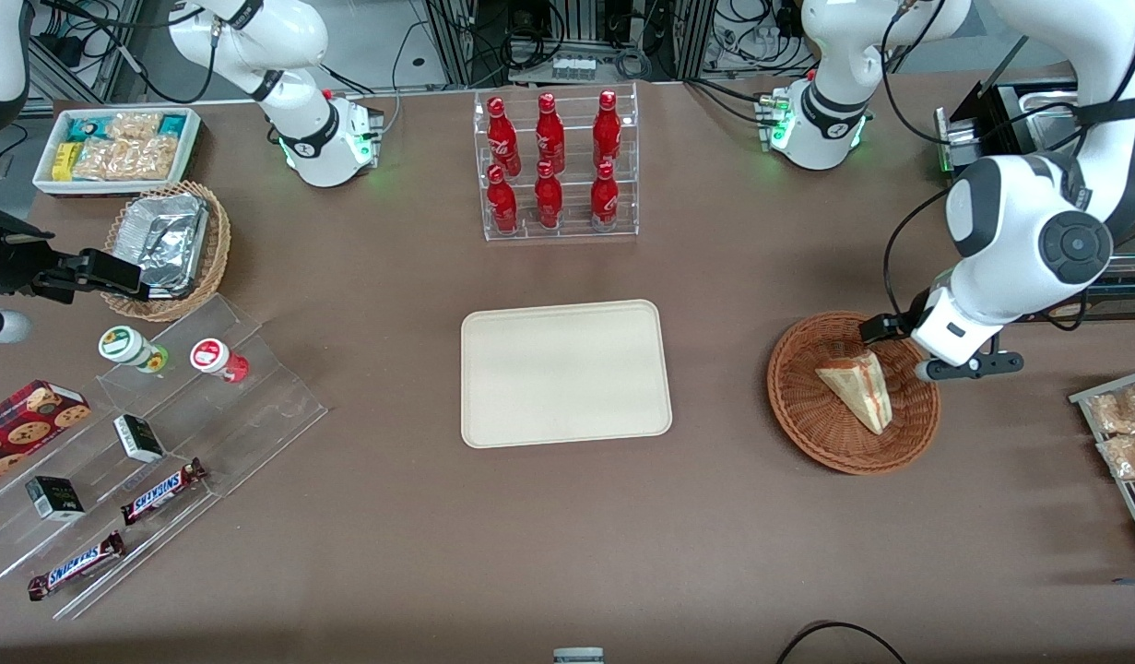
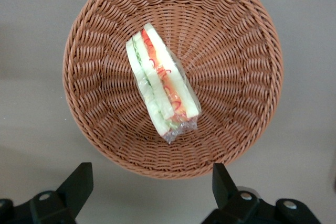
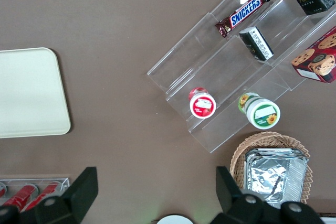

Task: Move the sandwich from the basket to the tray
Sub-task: 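Lower the left gripper onto the sandwich and close on it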

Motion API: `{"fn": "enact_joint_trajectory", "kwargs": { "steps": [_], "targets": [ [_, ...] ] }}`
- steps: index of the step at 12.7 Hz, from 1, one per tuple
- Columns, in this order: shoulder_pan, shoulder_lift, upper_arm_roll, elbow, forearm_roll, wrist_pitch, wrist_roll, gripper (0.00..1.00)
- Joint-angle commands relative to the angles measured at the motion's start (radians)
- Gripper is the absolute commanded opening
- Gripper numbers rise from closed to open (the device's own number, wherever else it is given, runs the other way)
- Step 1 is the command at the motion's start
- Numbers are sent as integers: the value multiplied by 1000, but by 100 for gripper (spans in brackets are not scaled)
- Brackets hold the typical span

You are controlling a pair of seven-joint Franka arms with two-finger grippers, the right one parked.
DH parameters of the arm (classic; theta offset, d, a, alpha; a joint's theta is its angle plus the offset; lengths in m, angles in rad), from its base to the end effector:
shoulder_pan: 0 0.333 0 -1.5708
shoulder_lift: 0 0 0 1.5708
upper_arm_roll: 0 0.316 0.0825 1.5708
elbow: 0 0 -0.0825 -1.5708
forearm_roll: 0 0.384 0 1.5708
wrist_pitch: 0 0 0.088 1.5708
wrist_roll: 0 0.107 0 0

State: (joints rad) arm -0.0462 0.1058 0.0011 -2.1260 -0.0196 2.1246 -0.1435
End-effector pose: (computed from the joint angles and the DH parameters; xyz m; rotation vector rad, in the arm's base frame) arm 0.5446 -0.0255 0.3521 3.1265 0.1715 -0.1696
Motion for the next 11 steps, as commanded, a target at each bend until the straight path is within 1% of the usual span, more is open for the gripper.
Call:
{"fn": "enact_joint_trajectory", "kwargs": {
  "steps": [1,2,4,5,8,11],
  "targets": [
    [0,12,0,3,4,27,-79,100],
    [0,18,0,4,-11,47,-138,100],
    [0,40,0,11,-92,89,-278,100],
    [0,45,0,12,-101,104,-319,100],
    [-7,67,0,12,-102,141,-332,100],
    [-9,74,0,8,-94,158,-390,100]
  ]
}}
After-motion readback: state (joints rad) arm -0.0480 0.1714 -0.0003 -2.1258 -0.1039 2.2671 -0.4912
